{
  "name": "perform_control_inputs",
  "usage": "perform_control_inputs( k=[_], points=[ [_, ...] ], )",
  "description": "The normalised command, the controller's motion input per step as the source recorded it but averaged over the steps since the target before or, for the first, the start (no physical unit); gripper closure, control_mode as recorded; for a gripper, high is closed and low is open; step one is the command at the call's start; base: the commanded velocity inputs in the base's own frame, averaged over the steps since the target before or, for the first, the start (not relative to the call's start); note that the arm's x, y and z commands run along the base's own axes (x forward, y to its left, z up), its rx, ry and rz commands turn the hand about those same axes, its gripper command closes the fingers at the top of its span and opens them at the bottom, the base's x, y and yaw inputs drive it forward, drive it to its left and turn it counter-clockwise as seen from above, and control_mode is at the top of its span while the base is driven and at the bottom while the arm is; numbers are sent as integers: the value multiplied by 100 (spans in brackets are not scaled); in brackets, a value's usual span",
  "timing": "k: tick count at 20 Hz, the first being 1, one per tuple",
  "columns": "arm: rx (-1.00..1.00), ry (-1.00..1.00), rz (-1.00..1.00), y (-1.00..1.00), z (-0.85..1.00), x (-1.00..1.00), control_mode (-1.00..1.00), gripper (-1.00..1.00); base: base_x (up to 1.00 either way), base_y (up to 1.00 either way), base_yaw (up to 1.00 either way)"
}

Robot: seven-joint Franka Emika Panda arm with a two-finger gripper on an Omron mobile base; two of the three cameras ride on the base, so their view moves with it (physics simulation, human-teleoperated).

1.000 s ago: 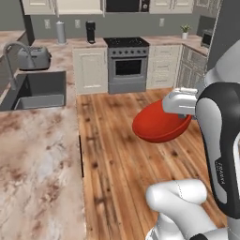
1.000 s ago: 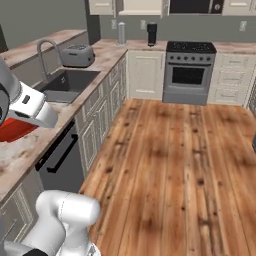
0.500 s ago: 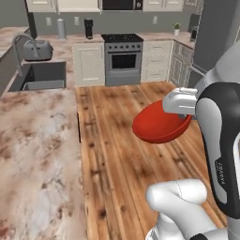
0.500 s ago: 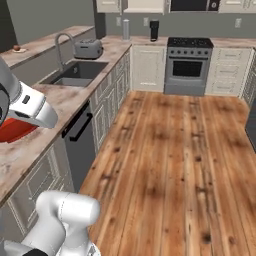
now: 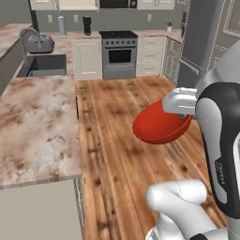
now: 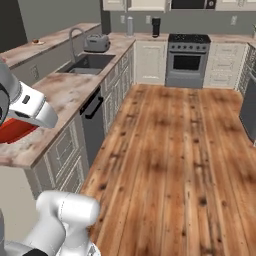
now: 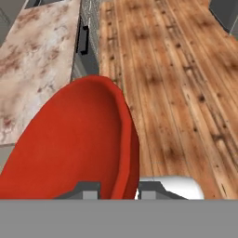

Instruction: Take the smaller bowl and place it next to the appetizer plate on the dining counter , and place the larger bowl next to the plate with cooked food.

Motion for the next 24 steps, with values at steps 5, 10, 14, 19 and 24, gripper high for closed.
perform_control_inputs(
  k=[5,10,14,19,24],
  points=[
    [0,0,0,0,0,0,100,100,-86,0,5],
    [0,0,0,0,0,0,100,100,-77,4,22],
    [0,0,0,0,0,0,100,100,-34,35,34],
    [0,0,0,0,0,0,100,100,-5,82,37],
    [0,0,0,0,0,0,100,100,2,100,30]
  ],
)
